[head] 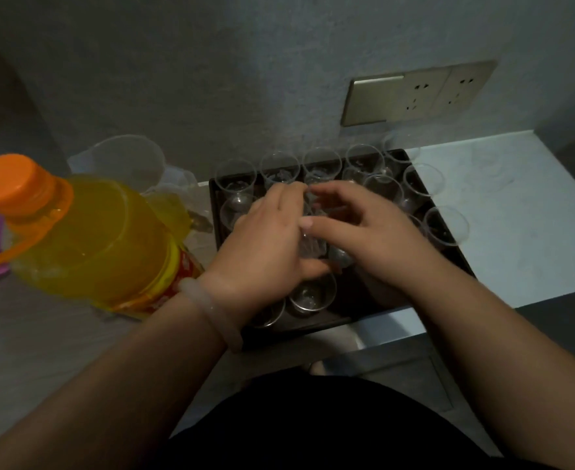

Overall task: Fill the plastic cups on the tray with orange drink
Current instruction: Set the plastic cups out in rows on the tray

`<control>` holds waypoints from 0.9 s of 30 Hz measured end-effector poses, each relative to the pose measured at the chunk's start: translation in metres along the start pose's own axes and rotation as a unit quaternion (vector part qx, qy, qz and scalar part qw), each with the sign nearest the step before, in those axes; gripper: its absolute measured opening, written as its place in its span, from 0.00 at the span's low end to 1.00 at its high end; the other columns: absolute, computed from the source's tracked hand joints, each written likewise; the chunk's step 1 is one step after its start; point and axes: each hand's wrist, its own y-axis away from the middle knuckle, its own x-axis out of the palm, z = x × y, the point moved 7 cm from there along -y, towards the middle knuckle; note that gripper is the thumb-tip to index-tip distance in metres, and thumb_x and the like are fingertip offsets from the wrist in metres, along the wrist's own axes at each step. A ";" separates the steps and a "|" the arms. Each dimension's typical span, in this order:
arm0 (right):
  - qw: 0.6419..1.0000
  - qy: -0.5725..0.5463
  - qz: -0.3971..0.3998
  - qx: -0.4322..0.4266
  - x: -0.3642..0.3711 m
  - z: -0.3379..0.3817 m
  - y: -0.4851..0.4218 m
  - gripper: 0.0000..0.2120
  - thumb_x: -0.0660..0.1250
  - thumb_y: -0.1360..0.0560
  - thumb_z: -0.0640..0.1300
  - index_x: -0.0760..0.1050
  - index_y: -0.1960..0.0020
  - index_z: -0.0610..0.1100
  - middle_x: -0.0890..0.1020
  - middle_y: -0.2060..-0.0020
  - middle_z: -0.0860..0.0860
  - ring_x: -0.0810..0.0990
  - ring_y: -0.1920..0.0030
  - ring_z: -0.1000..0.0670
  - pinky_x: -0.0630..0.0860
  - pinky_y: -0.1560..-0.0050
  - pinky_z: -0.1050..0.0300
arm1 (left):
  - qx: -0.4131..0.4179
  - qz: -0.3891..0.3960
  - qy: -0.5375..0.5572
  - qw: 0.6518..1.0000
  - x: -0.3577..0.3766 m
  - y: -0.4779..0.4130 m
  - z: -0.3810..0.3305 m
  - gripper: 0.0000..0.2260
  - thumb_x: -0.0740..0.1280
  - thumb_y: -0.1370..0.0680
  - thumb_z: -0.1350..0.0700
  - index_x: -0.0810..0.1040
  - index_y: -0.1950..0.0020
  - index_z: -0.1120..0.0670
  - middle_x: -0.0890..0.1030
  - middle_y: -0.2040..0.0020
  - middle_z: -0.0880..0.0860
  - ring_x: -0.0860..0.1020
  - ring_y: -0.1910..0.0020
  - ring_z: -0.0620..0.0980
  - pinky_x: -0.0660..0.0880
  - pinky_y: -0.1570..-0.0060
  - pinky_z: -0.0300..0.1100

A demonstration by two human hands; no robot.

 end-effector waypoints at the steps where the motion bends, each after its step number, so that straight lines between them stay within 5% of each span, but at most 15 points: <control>1: 1.000 -0.018 -0.002 0.002 0.001 -0.003 -0.001 0.22 0.73 0.31 0.57 0.76 0.39 0.54 0.81 0.49 0.58 0.79 0.49 0.62 0.75 0.46 0.64 | 0.004 0.001 0.007 1.000 0.002 -0.002 -0.002 0.41 0.73 0.35 0.41 0.61 0.28 0.54 0.67 0.34 0.52 0.68 0.34 0.52 0.69 0.36 0.53; 8: 0.999 -0.037 -0.006 0.017 -0.019 -0.016 0.000 0.23 0.74 0.31 0.49 0.75 0.37 0.51 0.82 0.51 0.56 0.81 0.52 0.62 0.77 0.50 0.69 | 0.018 -0.037 0.002 0.999 0.004 -0.008 -0.011 0.41 0.76 0.34 0.45 0.61 0.27 0.53 0.70 0.32 0.51 0.70 0.35 0.47 0.62 0.43 0.32; 11: 0.995 -0.081 -0.057 0.020 -0.032 -0.023 0.001 0.19 0.74 0.29 0.45 0.77 0.39 0.47 0.83 0.52 0.51 0.82 0.52 0.55 0.79 0.47 0.60 | 0.029 -0.060 -0.002 0.998 0.002 -0.008 -0.016 0.39 0.76 0.35 0.43 0.64 0.29 0.52 0.73 0.35 0.49 0.71 0.37 0.46 0.64 0.44 0.32; 17: 0.999 -0.032 0.001 0.009 -0.018 -0.016 0.007 0.32 0.76 0.35 0.54 0.72 0.33 0.54 0.80 0.47 0.58 0.79 0.50 0.62 0.76 0.47 0.65 | 0.047 -0.048 0.009 0.998 0.001 -0.004 -0.019 0.41 0.75 0.32 0.45 0.58 0.25 0.52 0.71 0.32 0.51 0.70 0.35 0.46 0.66 0.41 0.35; 22: 0.989 -0.103 -0.104 0.025 -0.037 -0.016 0.010 0.25 0.76 0.32 0.48 0.75 0.36 0.51 0.81 0.49 0.55 0.81 0.50 0.60 0.78 0.47 0.62 | 0.040 -0.058 -0.020 0.997 -0.007 -0.007 -0.005 0.43 0.77 0.34 0.45 0.60 0.26 0.53 0.72 0.33 0.51 0.71 0.35 0.48 0.68 0.39 0.39; 27: 0.981 -0.017 -0.191 0.014 -0.068 -0.010 0.026 0.23 0.72 0.30 0.52 0.74 0.36 0.53 0.79 0.49 0.59 0.78 0.50 0.62 0.76 0.51 0.67 | 0.019 -0.046 -0.043 0.998 -0.004 -0.014 0.013 0.42 0.76 0.34 0.43 0.60 0.26 0.53 0.70 0.32 0.52 0.70 0.34 0.50 0.68 0.37 0.42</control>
